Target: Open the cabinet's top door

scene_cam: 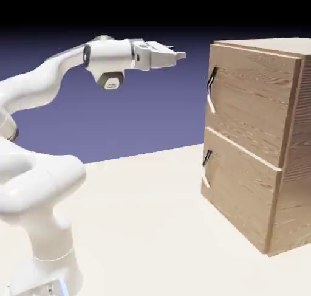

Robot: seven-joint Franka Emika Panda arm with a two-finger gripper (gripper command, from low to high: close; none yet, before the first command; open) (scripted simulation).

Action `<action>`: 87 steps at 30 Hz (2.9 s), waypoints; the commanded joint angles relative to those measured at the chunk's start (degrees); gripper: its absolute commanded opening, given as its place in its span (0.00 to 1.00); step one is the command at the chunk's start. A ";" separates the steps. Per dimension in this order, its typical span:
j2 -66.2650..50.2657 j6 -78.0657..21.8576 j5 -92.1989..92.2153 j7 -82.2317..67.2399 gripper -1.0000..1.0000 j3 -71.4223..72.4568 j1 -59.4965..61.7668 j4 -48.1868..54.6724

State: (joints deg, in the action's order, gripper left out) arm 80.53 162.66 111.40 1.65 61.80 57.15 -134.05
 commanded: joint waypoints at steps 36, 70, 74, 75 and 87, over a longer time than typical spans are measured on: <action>15.53 -40.52 40.11 -28.61 0.00 5.04 2.63 -20.70; -14.47 -124.26 -4.25 -65.62 0.00 -26.96 37.14 -31.23; -22.32 -130.20 -14.22 -74.78 0.00 -25.37 44.27 -25.38; -24.29 -131.15 -16.71 -77.04 0.00 -24.80 45.76 -23.80; -49.11 -131.32 -41.94 -95.55 0.00 -16.28 56.33 -4.10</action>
State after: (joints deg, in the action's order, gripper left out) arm 31.42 31.31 69.41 -93.94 45.51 113.47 -138.14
